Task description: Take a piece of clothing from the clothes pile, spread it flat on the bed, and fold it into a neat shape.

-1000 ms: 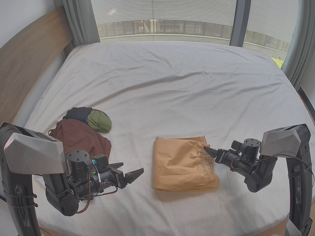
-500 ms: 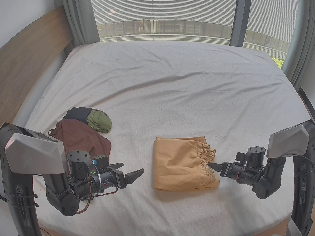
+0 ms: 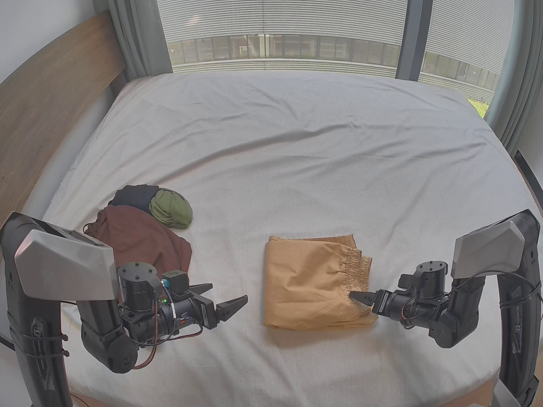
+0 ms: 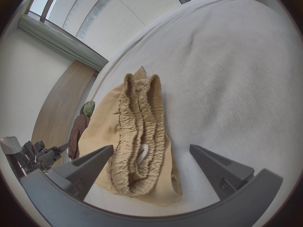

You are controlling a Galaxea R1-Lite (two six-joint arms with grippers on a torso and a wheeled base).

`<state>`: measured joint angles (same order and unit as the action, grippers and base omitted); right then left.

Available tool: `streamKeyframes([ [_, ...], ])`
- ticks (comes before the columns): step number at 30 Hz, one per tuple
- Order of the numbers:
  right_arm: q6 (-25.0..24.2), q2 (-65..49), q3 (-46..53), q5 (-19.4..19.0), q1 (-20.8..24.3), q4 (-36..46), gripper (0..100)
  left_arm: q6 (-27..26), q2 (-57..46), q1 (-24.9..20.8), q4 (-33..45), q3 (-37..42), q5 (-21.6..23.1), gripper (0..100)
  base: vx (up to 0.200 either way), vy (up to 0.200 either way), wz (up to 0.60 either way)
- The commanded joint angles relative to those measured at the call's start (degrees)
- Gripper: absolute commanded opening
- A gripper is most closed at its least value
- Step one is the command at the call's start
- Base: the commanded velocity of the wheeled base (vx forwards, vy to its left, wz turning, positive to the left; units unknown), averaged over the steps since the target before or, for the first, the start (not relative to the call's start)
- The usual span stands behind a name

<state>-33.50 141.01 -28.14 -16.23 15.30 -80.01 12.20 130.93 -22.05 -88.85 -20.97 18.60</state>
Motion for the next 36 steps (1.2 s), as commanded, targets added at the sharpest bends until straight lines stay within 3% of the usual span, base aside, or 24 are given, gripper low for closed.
streamKeyframes([
  [1, -0.16, 1.37, 0.10, -0.03, 0.70, 0.91, 100, 0.01, 0.21, -0.01, -0.01, -0.04, -0.06, 100, 0.000, 0.000, 0.00],
  [8, -1.83, 0.41, -0.52, -0.12, 1.49, 5.21, 100, 0.01, 0.38, -0.01, -0.01, -0.04, 0.03, 100, 0.000, 0.000, 0.00],
  [12, -6.23, 0.14, -1.04, -0.03, 3.69, 5.04, 100, 0.01, 0.38, -0.01, -0.01, -0.04, 0.03, 100, 0.000, 0.000, 0.00],
  [33, -7.63, -0.38, -1.22, -0.03, 5.79, 5.04, 100, -0.07, 0.38, -0.01, -0.01, -0.04, -0.06, 100, 0.000, 0.000, 0.00],
  [34, -7.63, -0.38, -1.31, -0.03, 5.79, 5.04, 0, -0.07, 0.38, -0.01, -0.01, -0.13, -0.06, 100, 0.000, 0.000, 0.00],
  [36, -7.63, -0.30, -1.31, -0.03, 5.79, 4.95, 0, -0.07, 0.38, -0.01, -0.01, -0.13, -0.06, 100, 0.000, 0.000, 0.00],
])
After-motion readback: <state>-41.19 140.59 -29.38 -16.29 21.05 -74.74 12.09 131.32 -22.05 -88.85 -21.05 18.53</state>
